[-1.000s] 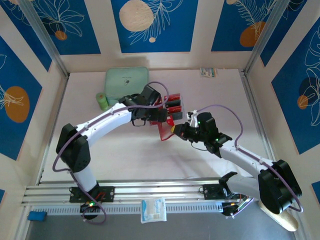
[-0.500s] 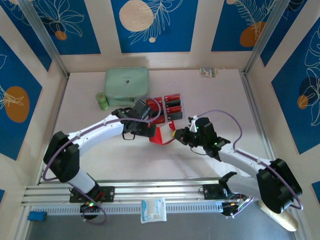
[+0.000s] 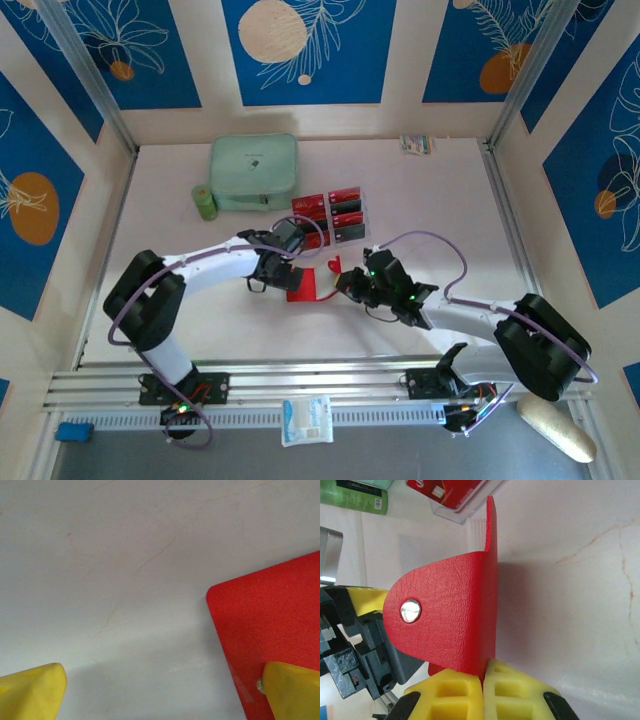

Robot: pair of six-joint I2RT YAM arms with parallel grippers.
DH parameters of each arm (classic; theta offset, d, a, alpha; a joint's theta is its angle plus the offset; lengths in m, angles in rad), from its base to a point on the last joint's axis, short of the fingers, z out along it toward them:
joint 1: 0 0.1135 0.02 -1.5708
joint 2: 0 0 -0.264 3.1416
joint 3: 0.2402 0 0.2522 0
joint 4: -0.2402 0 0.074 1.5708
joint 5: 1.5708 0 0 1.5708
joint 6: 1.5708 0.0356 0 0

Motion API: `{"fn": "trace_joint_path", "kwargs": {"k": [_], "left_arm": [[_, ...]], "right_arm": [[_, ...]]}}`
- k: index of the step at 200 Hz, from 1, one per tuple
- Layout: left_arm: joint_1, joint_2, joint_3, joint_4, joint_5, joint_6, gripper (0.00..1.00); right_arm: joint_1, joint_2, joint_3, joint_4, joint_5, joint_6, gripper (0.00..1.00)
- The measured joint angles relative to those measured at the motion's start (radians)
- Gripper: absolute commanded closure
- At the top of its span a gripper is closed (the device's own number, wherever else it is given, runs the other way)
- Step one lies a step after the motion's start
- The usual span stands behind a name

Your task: Put the credit cards into the card holder

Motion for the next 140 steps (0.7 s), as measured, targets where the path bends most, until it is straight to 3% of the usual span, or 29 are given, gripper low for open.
{"fn": "trace_joint_path", "kwargs": {"k": [41, 80, 112, 140], "left_arm": [[0.000, -0.011, 0.024, -0.013, 0.005, 0.008, 0.00], [0.001, -0.147, 0.096, -0.013, 0.109, -0.065, 0.00], [0.002, -0.275, 0.101, 0.103, 0.237, -0.197, 0.00], [0.003, -0.304, 0.006, 0.294, 0.348, -0.341, 0.00]], "right_arm": [[0.044, 0.014, -0.007, 0.019, 0.065, 0.014, 1.00], [0.081, 0.014, -0.007, 0.018, 0.119, 0.018, 1.00], [0.100, 0.021, -0.007, 0.009, 0.161, 0.024, 1.00], [0.120, 0.053, -0.007, 0.024, 0.194, 0.035, 1.00]]}}
